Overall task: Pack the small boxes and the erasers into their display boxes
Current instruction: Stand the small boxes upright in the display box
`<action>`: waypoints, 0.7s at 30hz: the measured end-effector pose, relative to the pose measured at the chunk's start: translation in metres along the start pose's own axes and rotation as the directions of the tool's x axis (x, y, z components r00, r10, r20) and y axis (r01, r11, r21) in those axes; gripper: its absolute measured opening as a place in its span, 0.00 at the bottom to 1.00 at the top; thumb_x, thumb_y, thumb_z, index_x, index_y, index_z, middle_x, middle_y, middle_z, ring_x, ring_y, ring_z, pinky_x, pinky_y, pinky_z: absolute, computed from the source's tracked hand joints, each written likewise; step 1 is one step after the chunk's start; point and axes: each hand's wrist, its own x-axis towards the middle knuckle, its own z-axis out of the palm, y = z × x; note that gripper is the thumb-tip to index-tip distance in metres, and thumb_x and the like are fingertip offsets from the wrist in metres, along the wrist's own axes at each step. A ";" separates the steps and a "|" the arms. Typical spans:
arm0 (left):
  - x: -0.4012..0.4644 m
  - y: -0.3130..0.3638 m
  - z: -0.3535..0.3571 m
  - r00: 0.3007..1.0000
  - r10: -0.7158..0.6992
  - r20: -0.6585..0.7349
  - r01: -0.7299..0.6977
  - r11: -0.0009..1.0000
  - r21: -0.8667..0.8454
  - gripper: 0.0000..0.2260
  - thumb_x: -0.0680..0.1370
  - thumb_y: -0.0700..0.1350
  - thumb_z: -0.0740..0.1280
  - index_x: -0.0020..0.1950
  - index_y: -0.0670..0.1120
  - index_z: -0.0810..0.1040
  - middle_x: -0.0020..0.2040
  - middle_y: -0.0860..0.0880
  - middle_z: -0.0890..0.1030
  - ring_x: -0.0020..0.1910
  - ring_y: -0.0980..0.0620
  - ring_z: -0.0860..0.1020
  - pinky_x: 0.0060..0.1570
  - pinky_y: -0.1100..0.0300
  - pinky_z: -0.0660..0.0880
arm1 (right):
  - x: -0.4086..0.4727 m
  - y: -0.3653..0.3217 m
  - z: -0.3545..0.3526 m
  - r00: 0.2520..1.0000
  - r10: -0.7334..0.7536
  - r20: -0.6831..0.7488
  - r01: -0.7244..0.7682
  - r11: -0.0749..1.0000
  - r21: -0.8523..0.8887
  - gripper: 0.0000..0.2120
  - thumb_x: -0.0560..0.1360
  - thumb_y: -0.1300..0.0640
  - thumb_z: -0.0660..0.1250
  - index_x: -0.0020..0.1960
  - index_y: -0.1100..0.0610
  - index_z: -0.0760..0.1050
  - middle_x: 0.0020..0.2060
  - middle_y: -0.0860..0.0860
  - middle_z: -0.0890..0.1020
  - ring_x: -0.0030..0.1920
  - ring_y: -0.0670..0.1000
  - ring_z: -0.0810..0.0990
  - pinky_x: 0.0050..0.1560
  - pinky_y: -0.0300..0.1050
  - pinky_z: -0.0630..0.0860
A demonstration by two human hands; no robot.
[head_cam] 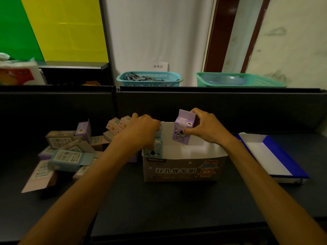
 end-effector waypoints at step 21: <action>-0.001 -0.017 0.001 0.982 0.157 0.101 -0.136 0.973 -0.184 0.22 0.71 0.54 0.72 0.63 0.55 0.72 0.58 0.52 0.72 0.59 0.51 0.67 0.62 0.51 0.61 | 0.021 -0.007 0.010 0.999 -0.029 0.032 0.031 0.998 -0.051 0.20 0.69 0.56 0.75 0.57 0.55 0.72 0.53 0.53 0.80 0.50 0.49 0.79 0.50 0.43 0.78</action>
